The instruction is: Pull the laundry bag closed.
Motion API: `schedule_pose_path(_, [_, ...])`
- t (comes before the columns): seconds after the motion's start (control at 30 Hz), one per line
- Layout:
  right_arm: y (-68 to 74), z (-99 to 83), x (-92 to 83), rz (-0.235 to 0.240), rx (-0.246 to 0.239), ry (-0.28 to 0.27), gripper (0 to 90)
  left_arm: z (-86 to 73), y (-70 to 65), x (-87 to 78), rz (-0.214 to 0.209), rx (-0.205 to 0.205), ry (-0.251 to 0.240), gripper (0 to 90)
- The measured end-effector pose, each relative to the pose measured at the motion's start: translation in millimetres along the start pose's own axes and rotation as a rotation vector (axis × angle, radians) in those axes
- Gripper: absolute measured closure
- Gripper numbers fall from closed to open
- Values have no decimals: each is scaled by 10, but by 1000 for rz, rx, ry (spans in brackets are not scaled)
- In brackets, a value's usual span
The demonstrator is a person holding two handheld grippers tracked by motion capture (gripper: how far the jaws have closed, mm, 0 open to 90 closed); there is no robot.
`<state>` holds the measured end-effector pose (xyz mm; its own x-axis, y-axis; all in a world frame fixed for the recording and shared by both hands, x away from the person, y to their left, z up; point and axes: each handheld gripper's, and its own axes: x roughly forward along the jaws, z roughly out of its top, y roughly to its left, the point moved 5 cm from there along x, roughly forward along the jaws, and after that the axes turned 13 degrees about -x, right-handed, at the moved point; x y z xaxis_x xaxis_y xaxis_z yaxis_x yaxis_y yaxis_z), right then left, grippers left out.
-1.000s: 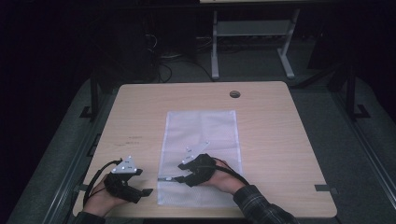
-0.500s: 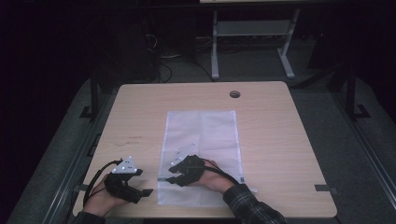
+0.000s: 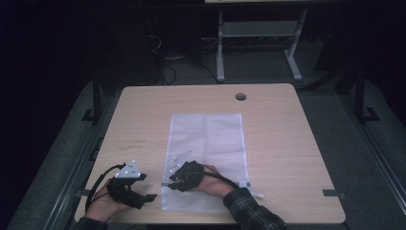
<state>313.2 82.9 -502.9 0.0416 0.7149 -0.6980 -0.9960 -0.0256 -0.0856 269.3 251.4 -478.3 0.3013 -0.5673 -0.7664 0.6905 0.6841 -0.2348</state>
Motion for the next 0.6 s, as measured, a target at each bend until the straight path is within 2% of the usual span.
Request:
schedule_pose_path(0.2, [4, -3, -3, 1, -16, 7, 796, 1, -4, 2, 1, -1, 0, 138])
schedule_pose_path(0.37, [11, 8, -12, 0, -28, 2, 811, 2, -7, 2, -1, -1, 0, 138])
schedule_pose_path(0.6, [-7, 36, -89, 17, 8, -32, 819, 5, -11, 7, -1, 2, 3, 138])
